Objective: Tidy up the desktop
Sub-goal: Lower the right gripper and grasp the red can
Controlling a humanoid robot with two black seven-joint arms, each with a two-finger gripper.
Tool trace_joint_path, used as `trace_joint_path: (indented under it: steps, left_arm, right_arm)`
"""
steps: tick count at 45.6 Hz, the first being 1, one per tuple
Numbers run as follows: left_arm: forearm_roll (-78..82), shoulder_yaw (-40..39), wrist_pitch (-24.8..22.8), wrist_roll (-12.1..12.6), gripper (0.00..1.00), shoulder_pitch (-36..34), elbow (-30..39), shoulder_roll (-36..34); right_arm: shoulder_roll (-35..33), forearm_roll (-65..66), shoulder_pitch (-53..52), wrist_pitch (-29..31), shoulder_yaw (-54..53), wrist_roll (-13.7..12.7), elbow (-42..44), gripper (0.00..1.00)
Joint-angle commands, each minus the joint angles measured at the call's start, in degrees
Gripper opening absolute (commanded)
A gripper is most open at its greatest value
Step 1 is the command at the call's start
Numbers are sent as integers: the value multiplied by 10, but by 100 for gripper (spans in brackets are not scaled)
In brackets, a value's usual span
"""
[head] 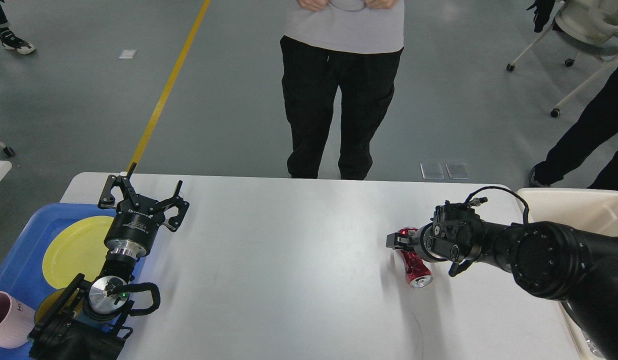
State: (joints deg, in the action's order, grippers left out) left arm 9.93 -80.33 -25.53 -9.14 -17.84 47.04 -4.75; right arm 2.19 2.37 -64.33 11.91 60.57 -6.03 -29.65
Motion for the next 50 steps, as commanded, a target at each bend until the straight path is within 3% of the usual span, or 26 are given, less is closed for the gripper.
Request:
trace_joint_path:
  steps: [1,13,17,20,23,31,39,50]
  left_arm:
    - [0,0,0,0,97,0,0,0]
    - [0,0,0,0,97,0,0,0]
    - [0,0,0,0,97,0,0,0]
    - [-1,-1,0,0,97,0,0,0]
    - [-1,0,0,0,97,0,0,0]
    - [0,-1,0,0,97,0,1,0]
    - [0,-1,0,0,97,0,0,0]
    - [0,-1,0,0,97,0,1,0]
  right_arm:
    - [0,-1,3,-12,-1,1,-1,87]
    - [0,-3,11,-28,-4,0,3,49]
    - [-2,-5,13,-28,-6,-1,3,28]
    - [-2,-7,14,-29,-7,-1,5,20]
    - [-1,-8,15,-28,-11,-1,4,2]
    - [-2,-8,17,-29,-12,-6,4,0]
    - [-24,-8,18,-25,-39,-54,-3,0]
    - [-57,-6,-2,-15,-56,-59,-38,0]
